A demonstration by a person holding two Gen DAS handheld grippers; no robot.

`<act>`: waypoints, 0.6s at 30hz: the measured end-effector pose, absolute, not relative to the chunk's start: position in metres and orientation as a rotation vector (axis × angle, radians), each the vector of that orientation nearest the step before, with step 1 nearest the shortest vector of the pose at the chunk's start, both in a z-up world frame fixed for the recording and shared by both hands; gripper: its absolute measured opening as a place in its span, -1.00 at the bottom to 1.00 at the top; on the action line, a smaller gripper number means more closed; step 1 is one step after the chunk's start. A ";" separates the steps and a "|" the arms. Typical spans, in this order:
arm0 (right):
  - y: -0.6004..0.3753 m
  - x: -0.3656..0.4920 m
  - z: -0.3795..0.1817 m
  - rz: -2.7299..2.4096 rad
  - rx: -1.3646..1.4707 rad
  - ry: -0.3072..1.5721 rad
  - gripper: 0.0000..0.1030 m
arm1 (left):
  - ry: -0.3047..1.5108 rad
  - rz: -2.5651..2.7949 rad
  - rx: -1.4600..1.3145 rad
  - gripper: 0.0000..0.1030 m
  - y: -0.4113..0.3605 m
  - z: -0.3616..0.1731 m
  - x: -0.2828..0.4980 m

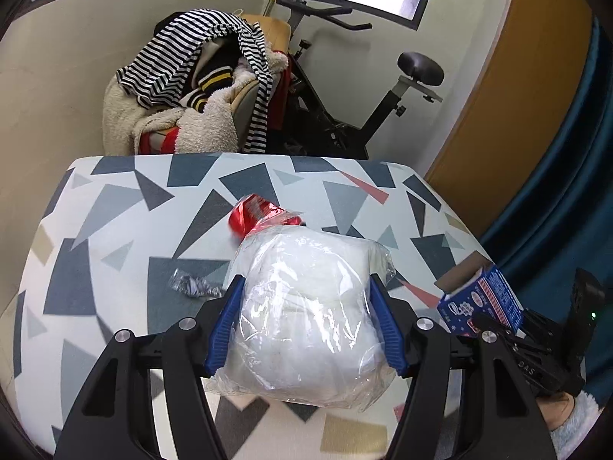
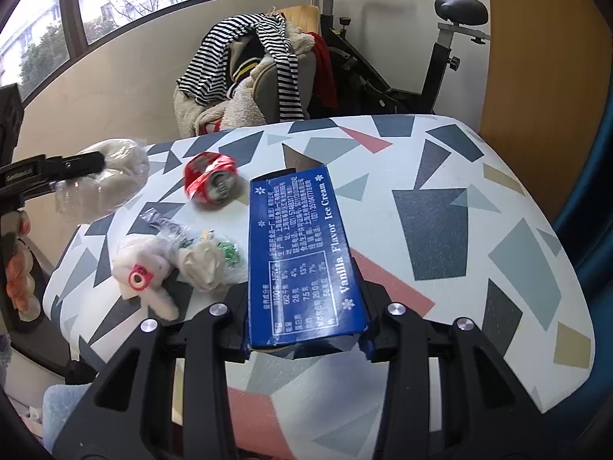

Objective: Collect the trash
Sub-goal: 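Grasp the white plastic bag with the left gripper while the right gripper holds the blue box, then carry the white bag with the left gripper over the brown bin and release it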

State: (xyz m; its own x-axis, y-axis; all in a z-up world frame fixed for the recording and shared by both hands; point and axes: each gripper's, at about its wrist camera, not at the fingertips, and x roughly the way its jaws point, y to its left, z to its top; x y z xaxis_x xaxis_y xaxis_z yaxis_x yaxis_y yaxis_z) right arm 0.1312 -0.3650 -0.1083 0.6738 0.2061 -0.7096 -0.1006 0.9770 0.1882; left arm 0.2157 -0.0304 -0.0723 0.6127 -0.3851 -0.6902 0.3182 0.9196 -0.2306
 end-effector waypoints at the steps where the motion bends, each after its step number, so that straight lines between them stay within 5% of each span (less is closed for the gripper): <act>1: -0.364 0.129 -0.107 0.175 0.136 0.813 -0.19 | 0.807 -0.402 -0.086 0.20 -0.027 -0.070 0.207; 18: -0.338 0.064 -0.092 0.240 0.119 0.796 -0.19 | 0.731 -0.425 -0.088 0.20 -0.007 -0.064 0.086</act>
State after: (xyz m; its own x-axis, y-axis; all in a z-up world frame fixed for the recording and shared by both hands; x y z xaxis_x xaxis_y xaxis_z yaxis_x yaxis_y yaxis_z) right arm 0.0640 -0.3378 -0.0918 0.6740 0.2574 -0.6924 -0.1680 0.9662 0.1956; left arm 0.0860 -0.0067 -0.0644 0.6631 -0.4062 -0.6287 0.3458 0.9112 -0.2240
